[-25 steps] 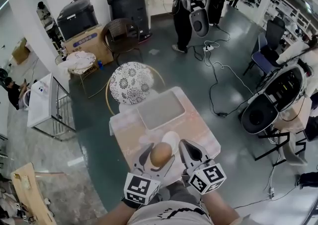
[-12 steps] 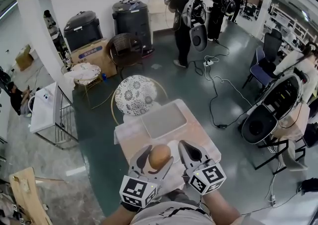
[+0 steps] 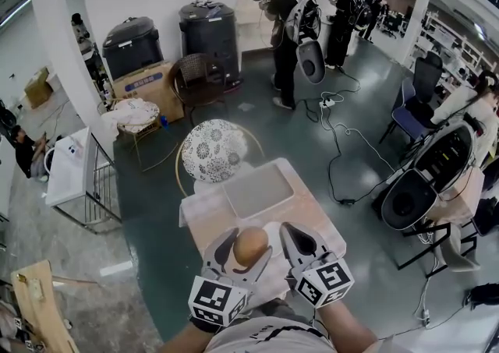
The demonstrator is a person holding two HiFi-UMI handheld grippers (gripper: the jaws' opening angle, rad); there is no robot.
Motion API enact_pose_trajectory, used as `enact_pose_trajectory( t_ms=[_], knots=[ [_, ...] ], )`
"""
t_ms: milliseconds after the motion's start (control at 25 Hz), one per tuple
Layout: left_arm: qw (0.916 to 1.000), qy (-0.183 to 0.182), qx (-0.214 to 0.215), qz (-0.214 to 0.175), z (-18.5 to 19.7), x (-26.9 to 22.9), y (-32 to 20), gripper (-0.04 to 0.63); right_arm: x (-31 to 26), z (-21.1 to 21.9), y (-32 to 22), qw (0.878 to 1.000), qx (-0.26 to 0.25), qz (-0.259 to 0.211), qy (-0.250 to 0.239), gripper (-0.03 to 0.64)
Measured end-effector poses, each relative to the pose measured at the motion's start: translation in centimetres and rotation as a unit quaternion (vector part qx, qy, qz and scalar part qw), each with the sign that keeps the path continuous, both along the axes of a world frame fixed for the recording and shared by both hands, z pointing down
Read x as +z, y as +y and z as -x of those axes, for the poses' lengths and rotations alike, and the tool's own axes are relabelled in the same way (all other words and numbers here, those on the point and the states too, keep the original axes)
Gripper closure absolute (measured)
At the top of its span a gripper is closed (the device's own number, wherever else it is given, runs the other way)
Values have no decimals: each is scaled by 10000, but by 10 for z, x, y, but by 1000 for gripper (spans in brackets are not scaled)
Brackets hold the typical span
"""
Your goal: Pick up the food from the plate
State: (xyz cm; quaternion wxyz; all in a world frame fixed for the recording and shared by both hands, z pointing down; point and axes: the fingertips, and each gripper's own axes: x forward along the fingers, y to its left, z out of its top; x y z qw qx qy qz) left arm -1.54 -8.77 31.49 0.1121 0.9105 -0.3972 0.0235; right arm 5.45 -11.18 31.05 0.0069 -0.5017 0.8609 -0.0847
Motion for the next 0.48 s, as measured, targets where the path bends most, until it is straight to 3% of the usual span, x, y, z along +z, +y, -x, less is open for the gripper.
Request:
enact_pose_trajectory(
  t_ms=[480],
  knots=[
    [10000,-3,-56,8,0,-3,-2,271,-2,0,0,10000,-33,-1,76,604]
  ],
)
